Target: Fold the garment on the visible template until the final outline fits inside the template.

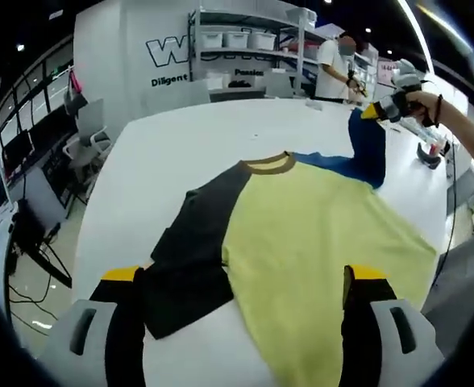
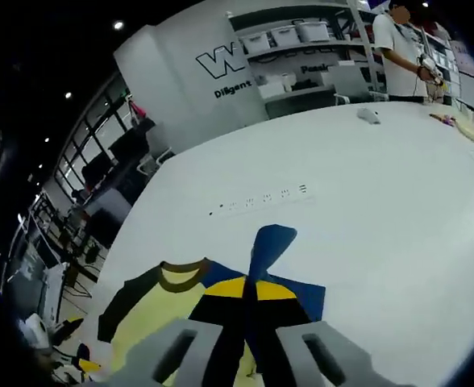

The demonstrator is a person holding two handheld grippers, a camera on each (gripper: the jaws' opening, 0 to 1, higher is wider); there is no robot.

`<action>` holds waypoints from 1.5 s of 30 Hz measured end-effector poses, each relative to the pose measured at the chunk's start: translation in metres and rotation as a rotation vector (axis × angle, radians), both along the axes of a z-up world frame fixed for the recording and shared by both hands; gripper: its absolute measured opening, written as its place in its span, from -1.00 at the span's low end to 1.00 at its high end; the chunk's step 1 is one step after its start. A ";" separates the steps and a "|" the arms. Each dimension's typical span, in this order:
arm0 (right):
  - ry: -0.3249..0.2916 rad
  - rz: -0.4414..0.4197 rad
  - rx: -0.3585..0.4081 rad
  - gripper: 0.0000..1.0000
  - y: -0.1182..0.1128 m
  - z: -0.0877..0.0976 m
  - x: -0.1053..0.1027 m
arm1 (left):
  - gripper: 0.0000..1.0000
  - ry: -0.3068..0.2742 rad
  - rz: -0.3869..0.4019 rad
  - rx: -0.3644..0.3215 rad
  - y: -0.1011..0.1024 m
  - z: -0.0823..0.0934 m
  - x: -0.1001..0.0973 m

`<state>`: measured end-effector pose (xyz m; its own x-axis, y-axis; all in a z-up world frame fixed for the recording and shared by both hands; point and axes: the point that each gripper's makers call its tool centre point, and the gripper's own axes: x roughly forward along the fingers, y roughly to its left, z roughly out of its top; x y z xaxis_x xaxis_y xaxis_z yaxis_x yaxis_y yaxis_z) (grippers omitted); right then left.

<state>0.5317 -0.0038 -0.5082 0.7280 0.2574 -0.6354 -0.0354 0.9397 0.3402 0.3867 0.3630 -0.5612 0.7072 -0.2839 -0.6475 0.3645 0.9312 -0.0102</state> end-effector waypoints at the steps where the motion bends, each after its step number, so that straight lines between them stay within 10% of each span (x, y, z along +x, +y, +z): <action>1: 0.001 0.006 -0.001 -1.00 0.004 0.000 0.000 | 0.98 -0.003 0.001 -0.003 0.000 0.001 -0.001; 20: -0.005 0.162 -0.026 -1.00 0.114 -0.022 -0.001 | 0.98 -0.065 -0.014 -0.020 -0.005 0.027 -0.023; 45: 0.036 0.338 -0.243 -1.00 0.181 -0.092 -0.015 | 0.98 -0.069 0.046 -0.022 0.013 0.028 -0.035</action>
